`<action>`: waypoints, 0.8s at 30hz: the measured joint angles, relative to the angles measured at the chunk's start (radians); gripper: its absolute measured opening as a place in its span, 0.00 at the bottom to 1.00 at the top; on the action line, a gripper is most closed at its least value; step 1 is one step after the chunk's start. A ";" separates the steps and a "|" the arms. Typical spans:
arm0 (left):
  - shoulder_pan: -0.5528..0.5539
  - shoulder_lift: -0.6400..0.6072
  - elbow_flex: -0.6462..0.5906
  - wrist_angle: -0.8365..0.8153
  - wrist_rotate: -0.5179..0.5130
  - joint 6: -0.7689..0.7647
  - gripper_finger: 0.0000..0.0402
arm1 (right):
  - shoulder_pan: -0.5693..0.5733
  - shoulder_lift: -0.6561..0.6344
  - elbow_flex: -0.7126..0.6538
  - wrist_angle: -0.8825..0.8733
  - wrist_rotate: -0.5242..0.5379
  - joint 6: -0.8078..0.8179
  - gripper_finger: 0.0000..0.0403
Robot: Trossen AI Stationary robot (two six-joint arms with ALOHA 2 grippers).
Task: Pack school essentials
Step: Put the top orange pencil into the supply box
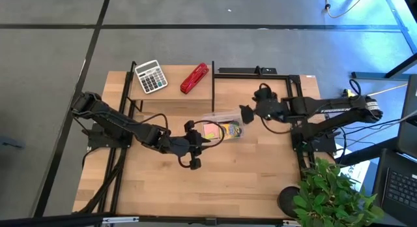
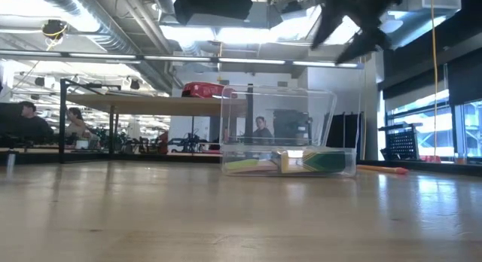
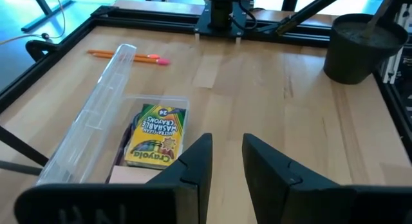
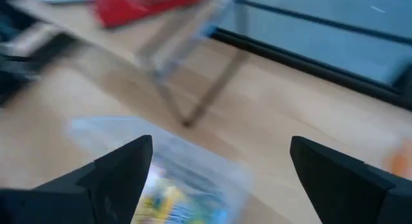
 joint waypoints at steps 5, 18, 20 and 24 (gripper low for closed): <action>-0.002 0.000 0.000 0.000 0.000 0.000 0.19 | -0.106 0.021 0.000 -0.206 -0.012 0.099 0.92; -0.006 0.000 0.000 -0.001 0.000 -0.017 0.19 | -0.267 0.075 -0.095 -0.237 -0.185 0.059 0.92; -0.010 0.000 0.000 -0.001 0.000 -0.017 0.19 | -0.288 0.084 -0.115 -0.247 -0.177 0.087 0.92; -0.013 0.000 0.000 -0.001 0.000 -0.016 0.19 | -0.319 0.100 -0.155 -0.273 -0.176 0.104 0.92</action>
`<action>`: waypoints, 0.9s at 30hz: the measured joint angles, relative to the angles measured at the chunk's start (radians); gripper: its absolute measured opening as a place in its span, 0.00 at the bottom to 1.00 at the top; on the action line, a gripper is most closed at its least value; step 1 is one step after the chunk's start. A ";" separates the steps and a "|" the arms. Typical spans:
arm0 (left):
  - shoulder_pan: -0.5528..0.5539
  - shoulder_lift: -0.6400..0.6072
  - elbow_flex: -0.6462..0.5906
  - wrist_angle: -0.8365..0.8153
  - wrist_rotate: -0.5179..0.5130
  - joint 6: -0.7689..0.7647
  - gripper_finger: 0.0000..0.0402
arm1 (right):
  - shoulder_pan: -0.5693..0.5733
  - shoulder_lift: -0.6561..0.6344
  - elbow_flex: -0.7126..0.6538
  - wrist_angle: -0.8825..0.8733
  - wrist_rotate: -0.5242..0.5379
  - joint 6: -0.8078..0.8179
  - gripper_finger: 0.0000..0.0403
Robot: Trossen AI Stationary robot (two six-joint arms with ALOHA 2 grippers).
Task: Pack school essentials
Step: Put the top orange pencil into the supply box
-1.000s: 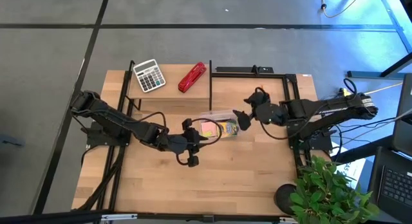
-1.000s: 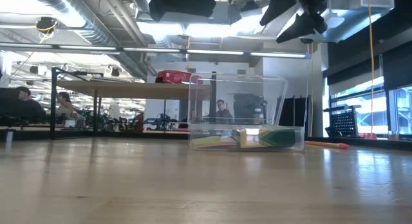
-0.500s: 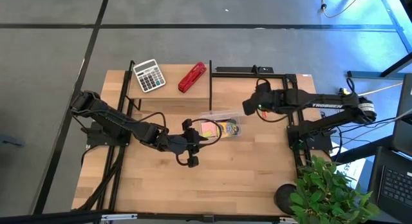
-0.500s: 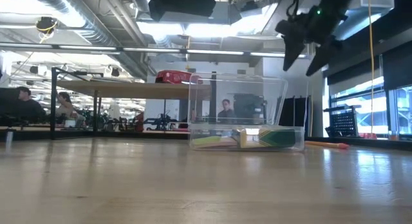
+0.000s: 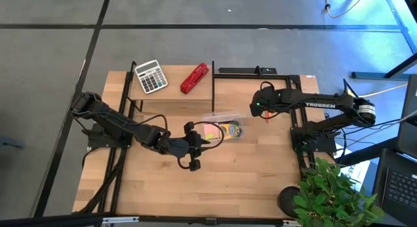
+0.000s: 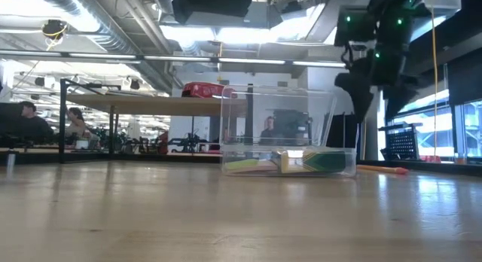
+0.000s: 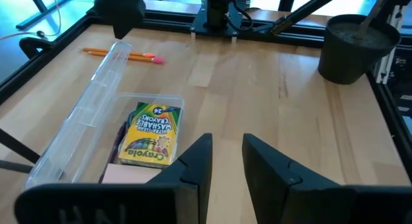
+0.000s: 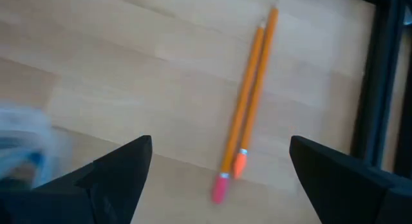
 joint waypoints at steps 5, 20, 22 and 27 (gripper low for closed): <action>0.000 0.000 0.000 0.000 0.000 0.000 0.19 | -0.006 0.000 -0.033 0.006 0.043 0.003 0.92; -0.022 0.000 0.000 0.000 0.000 0.054 0.19 | -0.021 0.044 -0.039 0.042 0.019 -0.014 0.92; -0.021 0.000 0.000 0.000 0.000 0.054 0.19 | -0.035 0.065 -0.039 0.065 0.029 -0.053 0.92; -0.015 0.000 0.000 0.000 -0.001 0.053 0.19 | -0.079 0.130 -0.039 0.101 0.035 -0.130 0.92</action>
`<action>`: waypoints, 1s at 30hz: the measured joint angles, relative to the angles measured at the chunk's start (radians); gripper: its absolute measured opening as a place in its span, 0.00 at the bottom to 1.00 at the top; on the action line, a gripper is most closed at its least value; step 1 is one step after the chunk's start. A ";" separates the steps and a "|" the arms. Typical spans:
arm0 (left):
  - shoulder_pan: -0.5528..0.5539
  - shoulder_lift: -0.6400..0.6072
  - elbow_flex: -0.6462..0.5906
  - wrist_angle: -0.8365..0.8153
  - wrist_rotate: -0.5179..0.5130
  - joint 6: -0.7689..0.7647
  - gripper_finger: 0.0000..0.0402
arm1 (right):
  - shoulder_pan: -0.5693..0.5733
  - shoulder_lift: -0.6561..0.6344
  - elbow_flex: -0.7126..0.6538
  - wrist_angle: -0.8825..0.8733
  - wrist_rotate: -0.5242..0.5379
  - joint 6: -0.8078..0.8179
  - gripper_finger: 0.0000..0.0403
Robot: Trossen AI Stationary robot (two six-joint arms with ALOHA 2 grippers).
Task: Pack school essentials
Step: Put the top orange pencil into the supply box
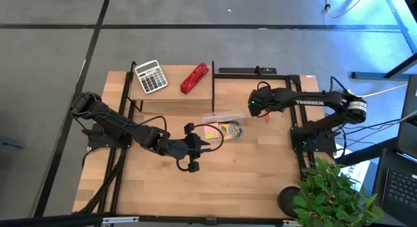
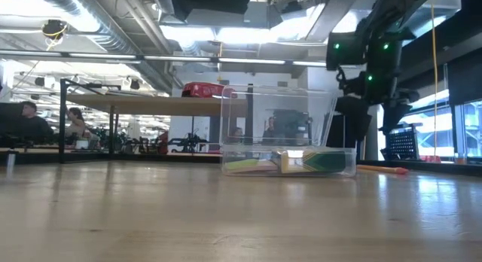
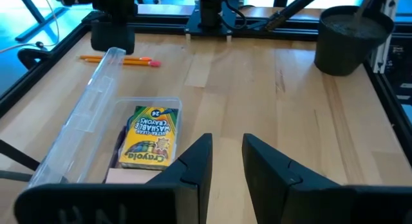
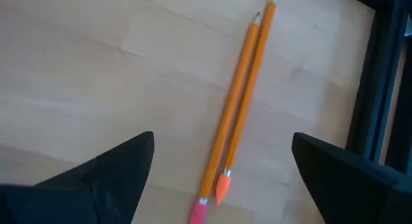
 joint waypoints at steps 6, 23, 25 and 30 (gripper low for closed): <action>0.013 0.000 0.000 0.000 -0.020 -0.007 0.19 | -0.058 0.086 0.000 0.029 -0.032 -0.087 0.92; 0.043 0.000 0.000 0.000 -0.022 -0.034 0.19 | -0.265 0.174 0.000 0.073 -0.278 -0.257 0.92; 0.043 0.000 0.000 0.000 -0.022 -0.034 0.19 | -0.289 0.174 0.000 0.081 -0.323 -0.285 0.92; 0.043 0.000 0.000 0.000 -0.022 -0.034 0.19 | -0.332 0.174 0.000 0.091 -0.358 -0.297 0.92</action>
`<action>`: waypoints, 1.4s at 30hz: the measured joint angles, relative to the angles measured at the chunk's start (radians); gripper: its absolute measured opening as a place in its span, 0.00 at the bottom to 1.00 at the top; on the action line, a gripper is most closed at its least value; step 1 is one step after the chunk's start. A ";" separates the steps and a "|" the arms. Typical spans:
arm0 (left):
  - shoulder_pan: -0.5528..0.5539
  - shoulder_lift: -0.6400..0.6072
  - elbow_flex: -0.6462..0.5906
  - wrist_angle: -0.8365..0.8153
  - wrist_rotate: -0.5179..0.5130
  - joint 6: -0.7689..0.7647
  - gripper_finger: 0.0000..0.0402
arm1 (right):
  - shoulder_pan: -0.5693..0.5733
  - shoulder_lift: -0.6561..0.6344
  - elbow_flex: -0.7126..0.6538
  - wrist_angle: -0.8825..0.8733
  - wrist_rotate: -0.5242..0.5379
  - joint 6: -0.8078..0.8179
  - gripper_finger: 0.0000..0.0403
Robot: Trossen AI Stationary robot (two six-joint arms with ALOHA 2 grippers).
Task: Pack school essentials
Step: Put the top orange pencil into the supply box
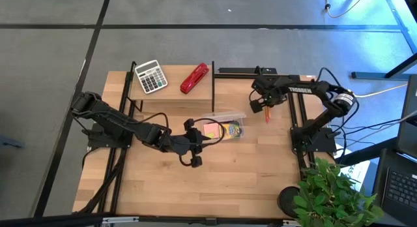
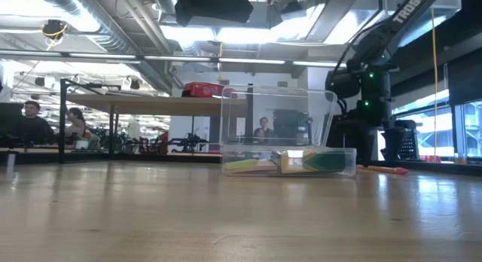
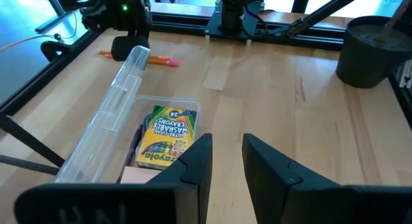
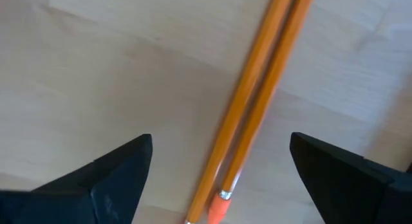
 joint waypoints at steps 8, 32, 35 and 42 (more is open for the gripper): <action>0.000 0.000 0.000 0.000 0.000 0.000 0.19 | -0.043 0.000 0.000 0.009 -0.032 -0.024 0.92; 0.000 0.000 0.000 0.000 0.000 -0.002 0.19 | -0.088 0.001 0.000 0.068 -0.077 -0.072 0.92; 0.000 0.000 0.000 0.000 0.000 -0.001 0.19 | -0.094 0.001 0.000 0.070 -0.077 -0.073 0.92; 0.006 0.000 0.000 0.000 0.000 0.000 0.19 | -0.110 0.001 -0.049 0.150 -0.092 -0.075 0.92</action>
